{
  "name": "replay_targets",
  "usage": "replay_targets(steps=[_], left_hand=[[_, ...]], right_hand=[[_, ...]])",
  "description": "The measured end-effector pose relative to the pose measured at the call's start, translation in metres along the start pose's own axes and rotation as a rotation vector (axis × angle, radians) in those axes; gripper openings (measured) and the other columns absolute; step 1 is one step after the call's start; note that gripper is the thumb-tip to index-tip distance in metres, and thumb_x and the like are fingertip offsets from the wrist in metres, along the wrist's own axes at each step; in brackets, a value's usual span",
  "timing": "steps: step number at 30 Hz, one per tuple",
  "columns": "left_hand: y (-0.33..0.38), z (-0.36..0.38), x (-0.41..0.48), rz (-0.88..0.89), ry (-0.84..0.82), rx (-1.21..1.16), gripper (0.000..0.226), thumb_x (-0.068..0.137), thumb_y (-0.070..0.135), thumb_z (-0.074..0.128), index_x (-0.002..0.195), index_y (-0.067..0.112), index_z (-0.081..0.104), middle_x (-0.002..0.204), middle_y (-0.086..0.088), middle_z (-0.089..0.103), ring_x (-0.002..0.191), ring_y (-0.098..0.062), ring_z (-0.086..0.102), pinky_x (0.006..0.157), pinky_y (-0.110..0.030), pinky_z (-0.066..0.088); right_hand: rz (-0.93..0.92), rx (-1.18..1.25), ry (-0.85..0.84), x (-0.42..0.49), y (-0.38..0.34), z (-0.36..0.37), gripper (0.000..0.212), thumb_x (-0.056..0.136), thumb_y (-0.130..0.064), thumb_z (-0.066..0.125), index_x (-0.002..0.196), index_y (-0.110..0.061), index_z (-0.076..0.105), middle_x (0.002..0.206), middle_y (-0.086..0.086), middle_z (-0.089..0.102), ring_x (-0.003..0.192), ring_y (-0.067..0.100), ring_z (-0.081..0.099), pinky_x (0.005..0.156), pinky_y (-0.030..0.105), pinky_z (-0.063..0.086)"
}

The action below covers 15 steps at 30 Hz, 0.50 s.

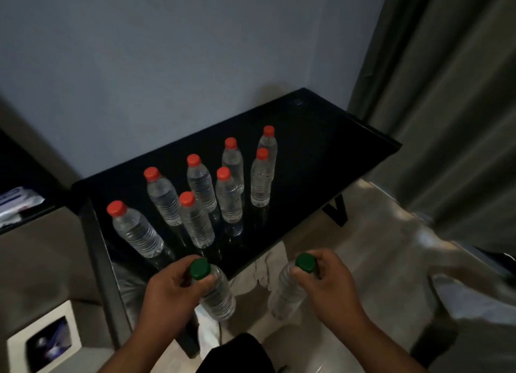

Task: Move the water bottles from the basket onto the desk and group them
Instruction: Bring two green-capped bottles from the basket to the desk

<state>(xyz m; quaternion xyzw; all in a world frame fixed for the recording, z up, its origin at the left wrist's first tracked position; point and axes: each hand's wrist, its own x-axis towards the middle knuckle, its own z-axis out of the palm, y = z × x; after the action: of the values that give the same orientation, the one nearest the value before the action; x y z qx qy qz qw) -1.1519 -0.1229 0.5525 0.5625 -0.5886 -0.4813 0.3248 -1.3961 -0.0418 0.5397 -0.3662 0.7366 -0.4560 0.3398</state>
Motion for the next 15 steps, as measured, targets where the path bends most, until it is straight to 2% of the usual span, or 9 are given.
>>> replay_targets(steps=[3,5,9,11,13,15], left_hand=[[0.009,0.018,0.015,0.020,0.014,-0.012,0.038,0.073,0.000,0.077,0.077,0.038,0.071,0.082,-0.002,0.073,0.067,-0.004,0.064,0.064,-0.015,0.050],[0.013,0.034,0.028,0.007,0.038,-0.015,0.039,0.072,-0.001,0.077,0.079,0.037,0.071,0.082,0.003,0.074,0.065,0.000,0.064,0.064,-0.012,0.050],[0.018,0.064,0.067,-0.014,0.029,-0.059,0.036,0.074,0.002,0.078,0.085,0.035,0.073,0.081,0.005,0.075,0.075,-0.009,0.069,0.076,-0.033,0.056],[0.023,0.077,0.090,0.012,0.035,-0.052,0.037,0.073,0.001,0.078,0.085,0.036,0.072,0.082,0.006,0.075,0.077,-0.011,0.069,0.077,-0.031,0.055],[0.028,0.089,0.108,0.027,0.045,-0.028,0.043,0.072,0.002,0.079,0.087,0.041,0.072,0.083,0.011,0.075,0.079,-0.006,0.069,0.077,-0.023,0.054],[0.030,0.098,0.122,0.036,0.051,-0.032,0.037,0.071,0.006,0.080,0.094,0.033,0.073,0.088,0.008,0.075,0.086,-0.010,0.070,0.083,-0.028,0.055]], right_hand=[[-0.006,-0.004,-0.017,0.031,-0.002,-0.010,0.023,0.075,-0.013,0.079,0.084,-0.027,0.062,0.084,-0.019,0.068,0.073,0.000,0.064,0.062,0.011,0.048],[-0.005,-0.004,-0.013,0.053,-0.003,-0.015,0.025,0.075,-0.011,0.079,0.085,-0.026,0.063,0.079,-0.010,0.068,0.072,0.000,0.063,0.062,0.011,0.048],[-0.034,-0.025,-0.036,0.102,-0.010,-0.025,0.024,0.076,-0.005,0.077,0.085,-0.021,0.061,0.080,-0.006,0.066,0.071,-0.004,0.062,0.063,0.009,0.047],[-0.049,-0.042,-0.037,0.126,-0.013,-0.027,0.027,0.076,-0.004,0.077,0.083,-0.024,0.059,0.079,-0.006,0.066,0.071,-0.002,0.062,0.063,0.010,0.048],[-0.057,-0.081,-0.057,0.150,-0.015,-0.026,0.029,0.075,-0.006,0.078,0.082,-0.026,0.058,0.079,-0.006,0.066,0.070,0.000,0.063,0.063,0.012,0.048],[-0.067,-0.122,-0.073,0.173,-0.020,-0.023,0.028,0.075,-0.008,0.078,0.082,-0.026,0.058,0.079,-0.006,0.066,0.070,0.000,0.063,0.064,0.013,0.048]])
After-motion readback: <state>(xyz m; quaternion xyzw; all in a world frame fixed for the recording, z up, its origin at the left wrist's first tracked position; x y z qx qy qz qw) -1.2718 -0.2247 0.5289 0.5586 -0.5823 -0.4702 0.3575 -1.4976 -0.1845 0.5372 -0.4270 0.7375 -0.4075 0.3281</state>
